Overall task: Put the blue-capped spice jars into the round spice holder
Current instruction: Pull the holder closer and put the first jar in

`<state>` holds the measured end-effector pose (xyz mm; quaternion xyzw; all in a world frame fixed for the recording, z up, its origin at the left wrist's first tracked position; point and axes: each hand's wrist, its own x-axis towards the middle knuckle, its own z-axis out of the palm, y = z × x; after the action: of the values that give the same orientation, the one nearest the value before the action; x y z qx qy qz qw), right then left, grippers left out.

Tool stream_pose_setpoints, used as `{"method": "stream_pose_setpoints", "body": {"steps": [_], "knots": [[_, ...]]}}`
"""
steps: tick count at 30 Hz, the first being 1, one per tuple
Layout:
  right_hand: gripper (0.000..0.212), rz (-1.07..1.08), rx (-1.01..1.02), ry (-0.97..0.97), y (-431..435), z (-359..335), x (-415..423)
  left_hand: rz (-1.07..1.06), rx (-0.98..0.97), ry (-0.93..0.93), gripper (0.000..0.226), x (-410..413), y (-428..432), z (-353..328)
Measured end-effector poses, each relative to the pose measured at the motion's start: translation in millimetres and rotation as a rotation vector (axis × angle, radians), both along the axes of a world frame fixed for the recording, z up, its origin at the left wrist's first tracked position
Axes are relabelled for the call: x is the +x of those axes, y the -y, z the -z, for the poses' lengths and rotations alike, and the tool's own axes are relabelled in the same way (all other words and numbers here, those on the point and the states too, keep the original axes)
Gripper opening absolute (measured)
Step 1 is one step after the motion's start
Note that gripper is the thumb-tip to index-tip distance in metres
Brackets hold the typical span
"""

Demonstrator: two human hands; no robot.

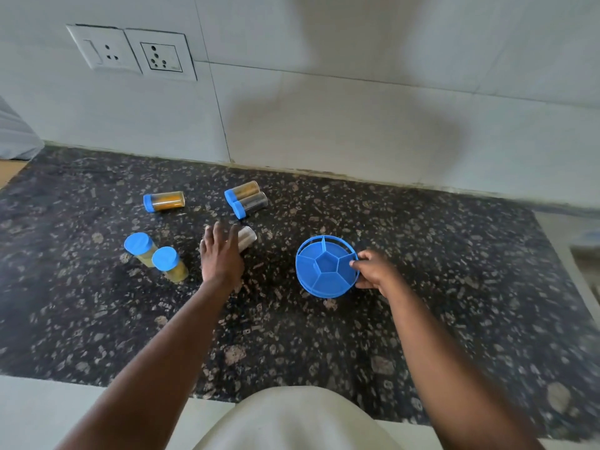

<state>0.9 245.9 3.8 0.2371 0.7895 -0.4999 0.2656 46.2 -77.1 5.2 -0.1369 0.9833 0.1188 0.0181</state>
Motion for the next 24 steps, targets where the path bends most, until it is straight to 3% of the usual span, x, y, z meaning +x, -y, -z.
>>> {"method": "stream_pose_setpoints", "body": {"steps": [4,8,13,17,24], "knots": [[0.036,0.091,-0.051,-0.030,11.4,10.7,9.2,-0.015,0.124,0.143,0.068,-9.5,14.3,0.4],[0.015,0.104,-0.134,-0.036,17.2,15.1,15.7,-0.055,0.418,-0.018,0.058,-12.2,9.0,-7.4],[0.023,0.104,-0.216,-0.060,14.6,17.6,21.9,0.035,0.737,-0.127,0.047,-11.9,-39.8,-41.0],[0.025,0.107,-0.258,-0.080,10.2,20.0,25.9,0.241,0.746,-0.056,0.041,-19.2,-76.4,-49.1],[0.024,0.127,-0.285,-0.071,3.2,15.3,32.7,0.481,0.635,0.005,0.055,-17.3,-115.2,-45.3]]}}
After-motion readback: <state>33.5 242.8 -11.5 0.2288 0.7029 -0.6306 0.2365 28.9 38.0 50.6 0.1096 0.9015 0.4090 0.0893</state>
